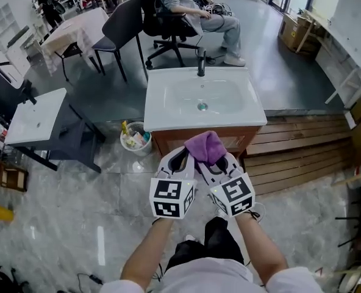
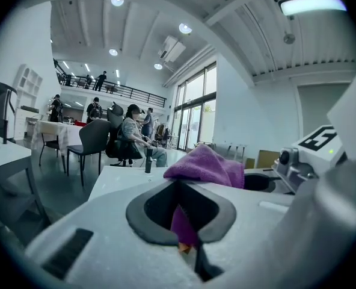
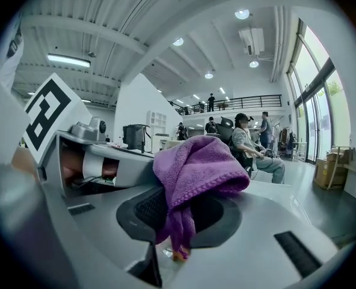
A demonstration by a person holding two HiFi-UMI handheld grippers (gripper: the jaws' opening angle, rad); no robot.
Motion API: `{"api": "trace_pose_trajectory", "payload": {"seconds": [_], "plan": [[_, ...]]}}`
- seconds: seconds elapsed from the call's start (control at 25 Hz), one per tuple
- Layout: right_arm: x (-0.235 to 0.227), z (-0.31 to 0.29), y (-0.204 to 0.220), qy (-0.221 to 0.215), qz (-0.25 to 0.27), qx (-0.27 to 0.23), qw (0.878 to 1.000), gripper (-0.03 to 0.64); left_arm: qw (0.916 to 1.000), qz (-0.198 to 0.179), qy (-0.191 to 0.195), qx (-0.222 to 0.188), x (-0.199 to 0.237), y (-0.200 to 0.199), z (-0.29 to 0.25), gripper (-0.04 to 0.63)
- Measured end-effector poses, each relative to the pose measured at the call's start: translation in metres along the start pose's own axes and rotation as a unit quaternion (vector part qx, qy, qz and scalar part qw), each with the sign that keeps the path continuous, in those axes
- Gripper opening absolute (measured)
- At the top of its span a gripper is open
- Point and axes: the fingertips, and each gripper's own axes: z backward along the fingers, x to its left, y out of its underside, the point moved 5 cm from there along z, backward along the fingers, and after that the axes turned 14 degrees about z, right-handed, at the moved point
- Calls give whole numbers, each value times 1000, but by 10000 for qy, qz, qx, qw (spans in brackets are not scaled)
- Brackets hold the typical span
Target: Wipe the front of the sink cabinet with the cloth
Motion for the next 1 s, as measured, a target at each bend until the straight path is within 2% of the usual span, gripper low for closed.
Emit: {"api": "trace_pose_trajectory", "payload": {"seconds": [0.24, 0.44, 0.72, 1.0], "plan": [[22, 30, -24, 11, -32, -38, 10000, 72, 9999, 154, -41, 37, -21, -2, 44, 5], [27, 50, -33, 195, 18, -120, 9997, 72, 10000, -34, 26, -69, -40, -6, 59, 5], [25, 70, -32, 378, 48, -105, 9992, 72, 9999, -100, -4, -106, -48, -6, 72, 5], [27, 75, -27, 443, 26, -57, 9990, 72, 9998, -211, -15, -11, -53, 2, 74, 5]]}}
